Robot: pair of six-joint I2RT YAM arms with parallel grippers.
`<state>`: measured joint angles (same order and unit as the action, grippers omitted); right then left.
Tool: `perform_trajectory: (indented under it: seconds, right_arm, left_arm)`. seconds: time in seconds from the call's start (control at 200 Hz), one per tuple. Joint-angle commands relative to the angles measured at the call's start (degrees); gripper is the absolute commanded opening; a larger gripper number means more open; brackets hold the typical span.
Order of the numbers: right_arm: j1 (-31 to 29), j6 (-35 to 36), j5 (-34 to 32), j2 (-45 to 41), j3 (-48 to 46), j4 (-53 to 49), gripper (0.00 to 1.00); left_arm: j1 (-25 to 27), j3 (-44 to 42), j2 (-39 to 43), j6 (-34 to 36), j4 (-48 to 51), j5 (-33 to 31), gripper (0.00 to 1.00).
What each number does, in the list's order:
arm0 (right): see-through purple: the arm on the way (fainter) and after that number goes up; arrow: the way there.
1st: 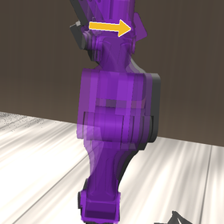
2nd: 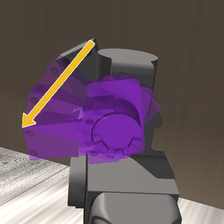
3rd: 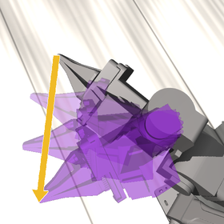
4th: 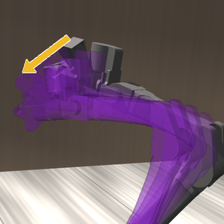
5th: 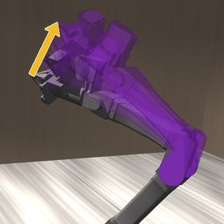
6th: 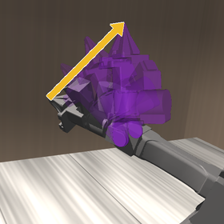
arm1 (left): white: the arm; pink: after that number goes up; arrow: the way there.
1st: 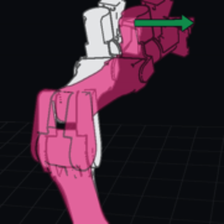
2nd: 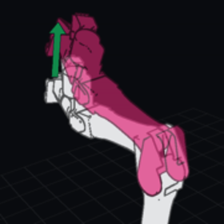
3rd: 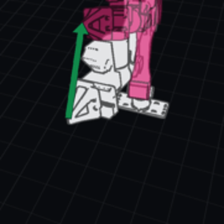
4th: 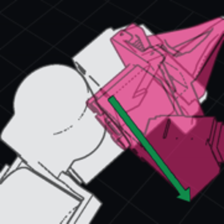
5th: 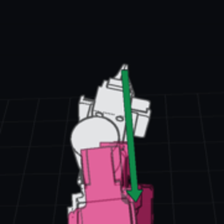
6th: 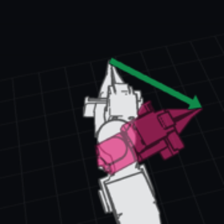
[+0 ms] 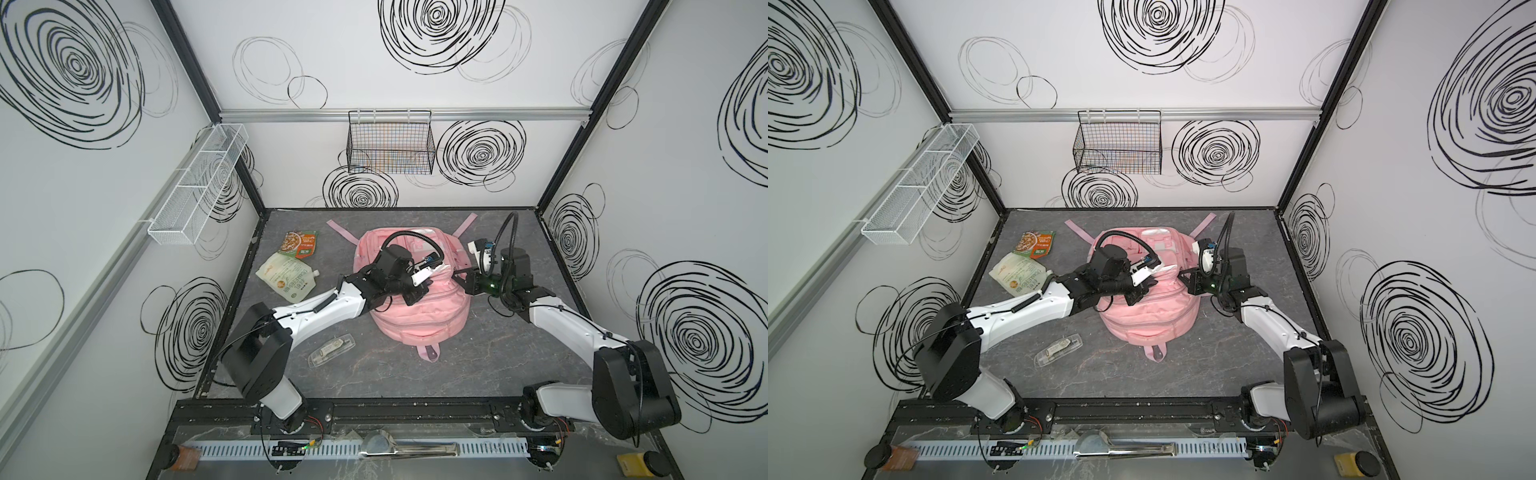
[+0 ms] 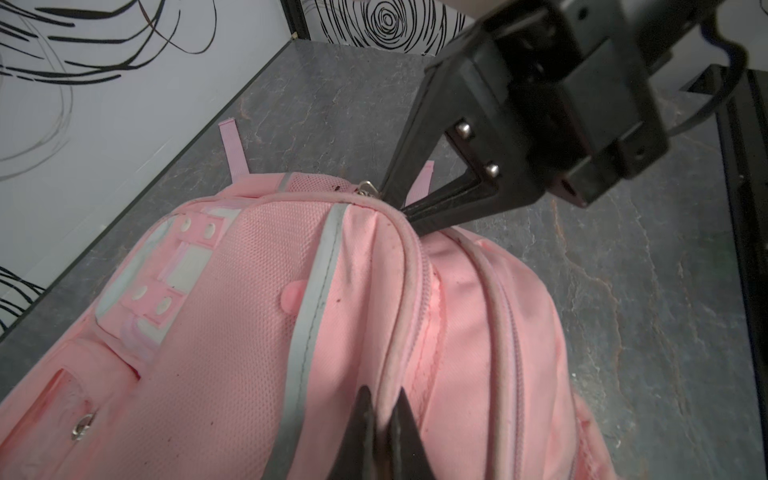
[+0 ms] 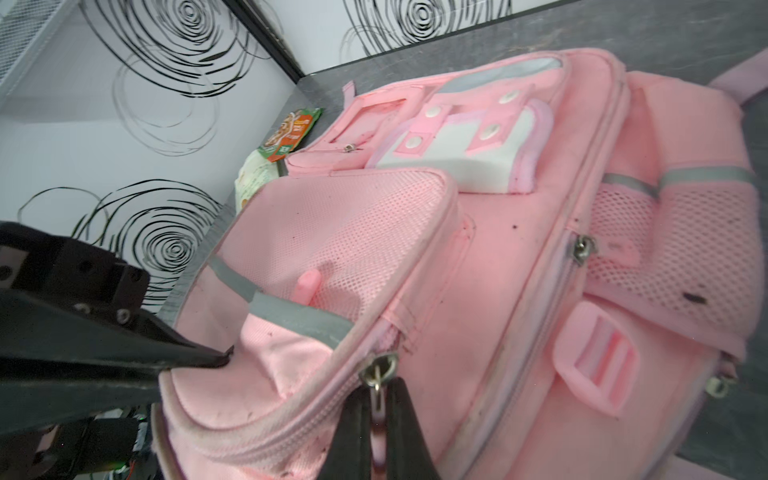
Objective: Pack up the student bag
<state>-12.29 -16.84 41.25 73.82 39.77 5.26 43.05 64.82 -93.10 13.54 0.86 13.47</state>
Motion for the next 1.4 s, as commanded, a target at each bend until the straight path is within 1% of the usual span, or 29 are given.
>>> perform_trajectory:
  seconds: [0.0, 0.08, 0.185, 0.32, 0.415, 0.49, 0.595, 0.675, 0.785, 0.84, 0.921, 0.936, 0.946, 0.966, 1.006, 1.076, 1.111, 1.161, 1.211, 1.286, 1.331, 1.391]
  right_arm:
    - [-3.1, -0.6, 6.2, -4.5, 0.8, -6.3, 0.0]
    - [-3.2, 0.2, 3.9, -6.8, 0.5, -9.4, 0.0]
    - [-3.0, 0.8, 0.7, -9.4, 0.6, -12.5, 0.0]
    - [-2.8, 2.1, -4.6, -11.8, 2.7, -17.5, 0.0]
    - [-2.2, 2.3, -5.2, -12.6, 3.3, -18.0, 0.0]
    - [-2.1, 2.4, -5.2, -12.7, 4.2, -19.0, 0.0]
    - [-3.4, 2.2, -2.8, -12.2, 4.4, -19.3, 0.0]
    - [-6.2, 0.8, -1.3, -11.8, 4.1, -18.8, 0.0]
    - [-9.8, -3.2, 0.6, -13.5, 1.4, -13.9, 0.0]
    - [-9.4, -4.0, 2.3, -14.9, -0.4, -11.2, 0.0]
    - [-6.2, -3.4, -0.1, -16.6, -1.8, -11.1, 0.0]
    - [-5.4, -3.2, -0.1, -16.9, -2.1, -11.1, 0.0]
    - [-4.7, -3.2, 0.0, -17.0, -2.2, -11.0, 0.0]
    - [-3.3, -3.0, 0.4, -17.2, -2.6, -10.6, 0.0]
    - [-0.9, -2.8, 1.6, -17.3, -3.1, -10.0, 0.0]
    - [2.0, -1.8, 3.5, -16.6, -3.3, -9.5, 0.0]
    - [2.5, -1.2, 4.0, -16.0, -3.1, -9.5, 0.0]
    - [2.7, -0.2, 4.6, -14.9, -2.8, -9.7, 0.0]
    - [2.8, 0.2, 5.3, -13.7, -2.5, -10.0, 0.0]
    - [2.9, 0.2, 5.9, -12.6, -2.7, -10.1, 0.0]
    - [2.9, 0.0, 6.1, -12.4, -3.0, -9.8, 0.0]
    - [2.8, -0.1, 6.2, -12.8, -3.8, -9.0, 0.0]
  left_arm:
    - [0.7, 6.1, -3.1, -10.6, -11.0, -5.1, 0.0]
    - [0.6, 6.7, -4.2, -13.4, -10.7, -7.3, 0.0]
    - [0.0, 5.0, -4.1, -14.3, -11.7, -8.9, 0.0]
    - [-1.3, 2.7, -3.0, -13.9, -11.6, -10.2, 0.0]
    - [-3.0, 0.6, -1.7, -14.3, -12.1, -10.1, 0.0]
    - [-4.0, 0.1, -1.3, -15.9, -11.6, -10.3, 0.0]
    - [-4.1, 0.8, -1.6, -17.3, -12.1, -6.7, 0.0]
    - [-3.5, 2.2, -2.5, -19.2, -13.4, -3.3, 0.0]
    - [-2.9, 5.7, -4.4, -22.4, -15.1, 1.0, 0.0]
    - [-2.9, 7.4, -5.2, -23.2, -15.4, 3.1, 0.0]
    - [-3.4, 8.3, -5.0, -23.7, -15.4, 7.2, 0.0]
    - [-3.7, 8.2, -4.9, -23.8, -15.4, 8.0, 0.02]
    - [-3.8, 8.1, -4.7, -23.8, -15.4, 8.5, 0.08]
    - [-4.1, 7.9, -4.2, -24.1, -15.4, 9.4, 0.16]
    - [-4.8, 6.9, -3.1, -24.3, -15.2, 10.7, 0.29]
    - [-6.1, 5.2, -0.8, -23.0, -14.0, 12.6, 0.43]
    - [-6.7, 4.8, 0.3, -21.2, -12.6, 12.9, 0.44]
    - [-7.8, 5.0, 1.2, -17.5, -9.0, 13.1, 0.43]
    - [-8.6, 6.1, 1.2, -13.6, -4.7, 11.7, 0.43]
    - [-9.4, 9.6, -0.6, -8.0, 2.6, 10.5, 0.49]
    - [-9.6, 12.6, -2.6, -4.0, 8.1, 11.6, 0.5]
    - [-9.6, 17.2, -6.1, 0.7, 15.8, 14.7, 0.51]
